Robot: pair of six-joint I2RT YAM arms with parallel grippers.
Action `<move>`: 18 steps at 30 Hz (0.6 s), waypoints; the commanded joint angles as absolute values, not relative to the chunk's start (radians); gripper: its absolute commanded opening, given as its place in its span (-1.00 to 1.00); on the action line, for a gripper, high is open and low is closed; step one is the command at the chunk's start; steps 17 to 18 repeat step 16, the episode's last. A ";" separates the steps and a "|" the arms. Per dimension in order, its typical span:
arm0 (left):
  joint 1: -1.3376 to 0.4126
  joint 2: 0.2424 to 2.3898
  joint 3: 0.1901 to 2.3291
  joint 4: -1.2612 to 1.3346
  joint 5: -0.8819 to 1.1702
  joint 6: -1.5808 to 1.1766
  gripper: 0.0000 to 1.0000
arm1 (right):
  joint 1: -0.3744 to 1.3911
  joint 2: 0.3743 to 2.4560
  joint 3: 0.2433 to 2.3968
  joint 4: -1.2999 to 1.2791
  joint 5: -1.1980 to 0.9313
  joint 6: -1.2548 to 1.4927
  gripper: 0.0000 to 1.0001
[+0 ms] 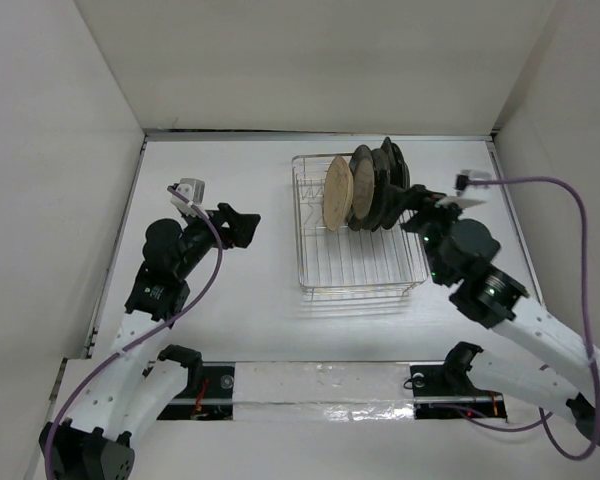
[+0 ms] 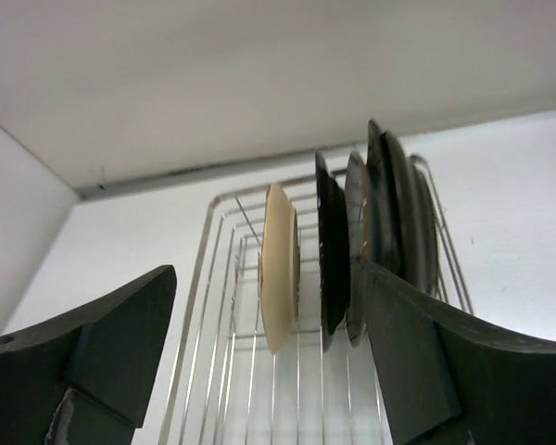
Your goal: Load the plates into the dish rack
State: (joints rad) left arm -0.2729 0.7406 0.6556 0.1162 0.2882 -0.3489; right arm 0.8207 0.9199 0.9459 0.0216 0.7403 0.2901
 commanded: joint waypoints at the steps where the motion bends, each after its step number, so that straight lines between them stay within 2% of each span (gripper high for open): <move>1: -0.268 0.710 0.663 0.192 0.256 -0.357 0.67 | 0.827 0.723 0.853 0.068 0.770 0.261 0.65; 8: -0.268 0.666 0.635 0.245 0.265 -0.388 0.67 | 0.765 0.494 0.758 -0.066 0.848 0.328 0.55; 18: -0.268 0.627 0.614 0.227 0.242 -0.387 0.62 | 0.765 0.477 0.756 -0.118 0.796 0.364 0.56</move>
